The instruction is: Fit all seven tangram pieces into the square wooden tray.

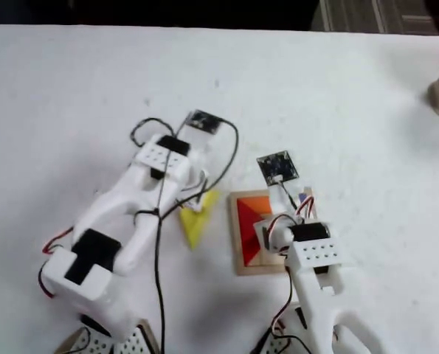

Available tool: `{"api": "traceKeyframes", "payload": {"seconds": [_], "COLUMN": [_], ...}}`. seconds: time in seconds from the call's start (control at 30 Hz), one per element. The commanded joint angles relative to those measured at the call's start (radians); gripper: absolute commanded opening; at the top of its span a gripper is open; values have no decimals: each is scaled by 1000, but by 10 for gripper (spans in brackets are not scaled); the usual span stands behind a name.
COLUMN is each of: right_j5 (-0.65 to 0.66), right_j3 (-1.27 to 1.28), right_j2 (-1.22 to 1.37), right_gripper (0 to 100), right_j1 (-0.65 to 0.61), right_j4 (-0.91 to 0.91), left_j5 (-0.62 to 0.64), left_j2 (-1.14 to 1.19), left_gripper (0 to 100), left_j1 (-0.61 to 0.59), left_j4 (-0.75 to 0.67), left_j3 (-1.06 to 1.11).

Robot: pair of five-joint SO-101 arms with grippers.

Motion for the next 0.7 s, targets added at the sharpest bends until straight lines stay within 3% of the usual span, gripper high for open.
{"api": "traceKeyframes", "payload": {"seconds": [0.0, 0.37, 0.67], "right_j5": [9, 9, 9], "right_j3": [-6, -9, -12], "right_j2": [-30, -30, -30], "right_gripper": [16, 16, 16], "right_j1": [-2, 7, 15], "right_j4": [-18, -18, -19], "left_j5": [9, 9, 57], "left_j2": [4, 4, 2], "left_gripper": [192, 192, 191], "left_j1": [90, 177, 309], "left_j4": [71, 84, 193], "left_j3": [-32, -37, -100]}}
